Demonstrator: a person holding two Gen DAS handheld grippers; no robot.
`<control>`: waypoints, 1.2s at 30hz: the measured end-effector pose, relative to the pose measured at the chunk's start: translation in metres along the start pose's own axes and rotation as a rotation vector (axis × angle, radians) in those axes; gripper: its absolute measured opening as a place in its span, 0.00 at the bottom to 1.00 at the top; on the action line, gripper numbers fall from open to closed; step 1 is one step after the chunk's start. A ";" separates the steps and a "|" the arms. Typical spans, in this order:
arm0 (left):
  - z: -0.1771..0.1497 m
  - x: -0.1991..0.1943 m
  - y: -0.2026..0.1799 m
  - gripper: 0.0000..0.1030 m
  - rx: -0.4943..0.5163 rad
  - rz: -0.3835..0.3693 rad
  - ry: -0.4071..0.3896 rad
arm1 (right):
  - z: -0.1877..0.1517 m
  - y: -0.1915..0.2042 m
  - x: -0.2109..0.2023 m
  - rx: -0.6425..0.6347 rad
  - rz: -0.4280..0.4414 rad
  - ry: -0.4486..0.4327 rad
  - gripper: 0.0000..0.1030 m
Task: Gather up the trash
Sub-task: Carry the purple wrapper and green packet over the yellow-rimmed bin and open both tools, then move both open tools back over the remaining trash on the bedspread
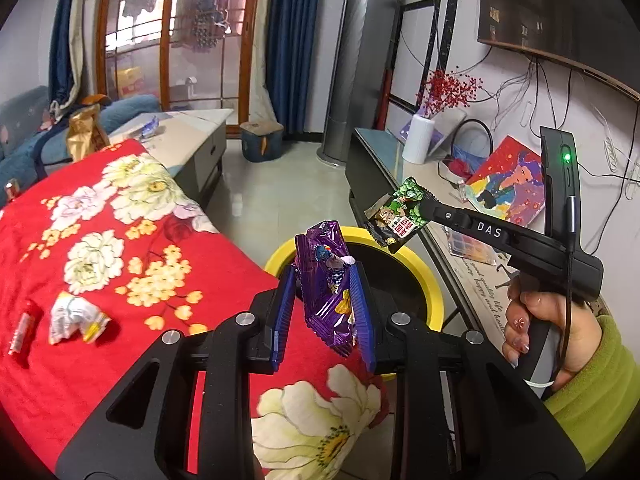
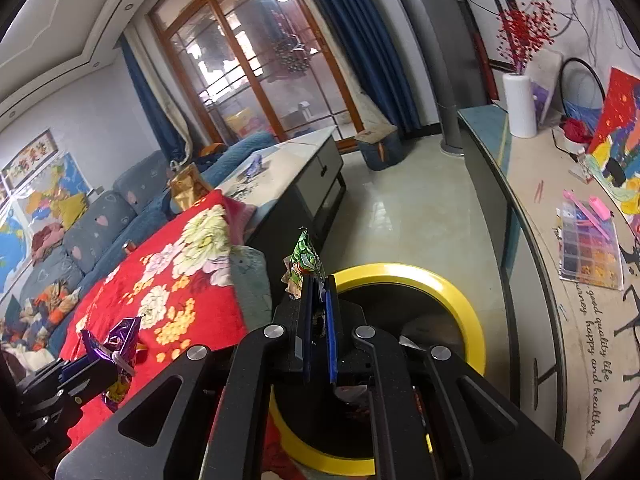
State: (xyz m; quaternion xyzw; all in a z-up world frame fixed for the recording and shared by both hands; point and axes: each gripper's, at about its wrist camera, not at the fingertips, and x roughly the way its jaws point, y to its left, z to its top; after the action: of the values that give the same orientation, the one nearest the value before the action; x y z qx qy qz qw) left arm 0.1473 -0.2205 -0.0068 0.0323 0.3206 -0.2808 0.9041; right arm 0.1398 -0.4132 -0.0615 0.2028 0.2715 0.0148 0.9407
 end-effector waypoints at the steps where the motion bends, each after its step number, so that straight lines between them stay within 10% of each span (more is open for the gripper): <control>1: 0.000 0.003 -0.001 0.21 -0.001 -0.004 0.006 | -0.001 -0.004 0.001 0.008 -0.007 0.002 0.06; 26: -0.013 0.087 -0.026 0.25 0.041 -0.055 0.135 | -0.019 -0.055 0.028 0.127 -0.051 0.073 0.08; 36: -0.011 0.080 -0.012 0.71 -0.006 -0.038 0.094 | -0.025 -0.058 0.034 0.153 -0.053 0.087 0.35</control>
State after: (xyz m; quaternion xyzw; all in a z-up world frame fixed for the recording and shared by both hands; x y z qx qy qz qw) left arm 0.1858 -0.2674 -0.0616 0.0367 0.3641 -0.2953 0.8825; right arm 0.1515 -0.4521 -0.1202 0.2658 0.3178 -0.0220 0.9099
